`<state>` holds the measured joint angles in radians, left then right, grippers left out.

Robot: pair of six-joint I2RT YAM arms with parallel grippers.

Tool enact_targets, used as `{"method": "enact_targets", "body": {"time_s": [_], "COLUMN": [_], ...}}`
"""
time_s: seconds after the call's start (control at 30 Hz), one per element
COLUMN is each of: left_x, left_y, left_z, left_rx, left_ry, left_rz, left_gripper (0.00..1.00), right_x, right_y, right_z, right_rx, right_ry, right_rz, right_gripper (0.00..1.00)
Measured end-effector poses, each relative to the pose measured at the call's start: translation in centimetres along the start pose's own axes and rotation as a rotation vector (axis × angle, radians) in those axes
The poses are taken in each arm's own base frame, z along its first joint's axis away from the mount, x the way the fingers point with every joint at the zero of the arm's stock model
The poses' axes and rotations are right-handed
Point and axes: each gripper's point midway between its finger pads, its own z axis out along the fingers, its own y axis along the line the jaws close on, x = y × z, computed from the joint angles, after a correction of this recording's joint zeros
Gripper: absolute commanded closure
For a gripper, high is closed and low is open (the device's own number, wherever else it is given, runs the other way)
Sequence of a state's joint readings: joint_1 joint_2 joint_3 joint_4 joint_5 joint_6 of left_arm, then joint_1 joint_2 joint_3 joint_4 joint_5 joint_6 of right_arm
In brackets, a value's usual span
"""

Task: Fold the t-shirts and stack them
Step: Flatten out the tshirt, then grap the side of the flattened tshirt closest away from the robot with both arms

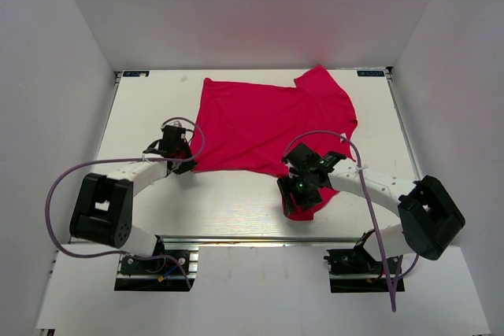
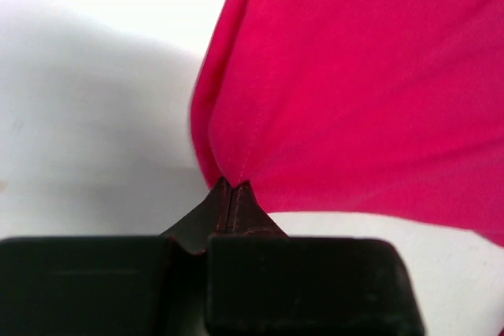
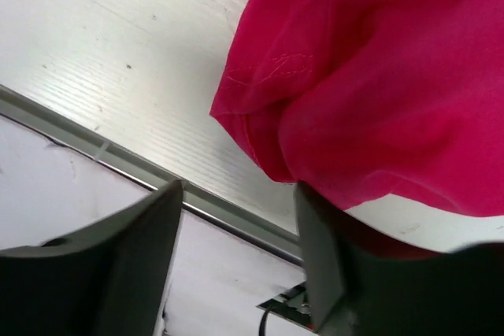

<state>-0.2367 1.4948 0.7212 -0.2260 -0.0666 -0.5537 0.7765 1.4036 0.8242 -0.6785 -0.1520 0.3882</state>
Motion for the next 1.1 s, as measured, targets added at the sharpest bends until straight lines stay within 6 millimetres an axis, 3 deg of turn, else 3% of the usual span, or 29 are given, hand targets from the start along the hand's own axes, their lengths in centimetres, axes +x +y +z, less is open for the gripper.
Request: {"method": "enact_targets", "body": {"time_s": [0.07,0.27,0.37,0.5,0.67,0.83,0.93,1.03,1.1], "left_x": [0.4,-0.3,-0.6,-0.6,-0.2,-0.1,0.1,0.2,0.2], "left_y": [0.4,1.0,1.1,1.2,1.5,1.5,1.5,1.5,1.5], "left_z": [-0.9,-3.5,-4.0,-4.3,-4.3,-4.2,-4.1,-4.0,-4.0], "left_rx": [-0.006,-0.012,-0.013,-0.013,-0.023,-0.022,-0.024,-0.024,-0.023], "left_ry": [-0.002,-0.067,-0.087,-0.093,-0.081,-0.081,-0.074,-0.068,-0.068], "left_rz": [-0.005,-0.017,-0.022,-0.028,-0.028,-0.028,-0.027,-0.026,-0.026], "left_gripper": [1.0,1.0,1.0,1.0,1.0,1.0,1.0,1.0,1.0], "right_x": [-0.2,-2.1,-2.0,0.2,2.5,2.2,1.8,1.5,1.5], "right_y": [-0.1,-0.3,-0.4,-2.1,-3.9,-4.1,-4.3,-4.6,-4.8], "right_z": [-0.2,-3.3,-4.3,-3.2,-1.8,-0.7,0.2,0.6,0.9], "right_rx": [0.006,0.035,0.03,0.094,0.17,0.172,0.178,0.191,0.203], "right_ry": [-0.015,-0.205,-0.26,-0.214,-0.158,-0.152,-0.148,-0.146,-0.141], "right_rz": [-0.006,0.065,0.109,0.197,0.263,0.229,0.179,0.149,0.138], "right_gripper": [0.26,0.26,0.29,0.38,0.41,0.44,0.55,0.55,0.67]}}
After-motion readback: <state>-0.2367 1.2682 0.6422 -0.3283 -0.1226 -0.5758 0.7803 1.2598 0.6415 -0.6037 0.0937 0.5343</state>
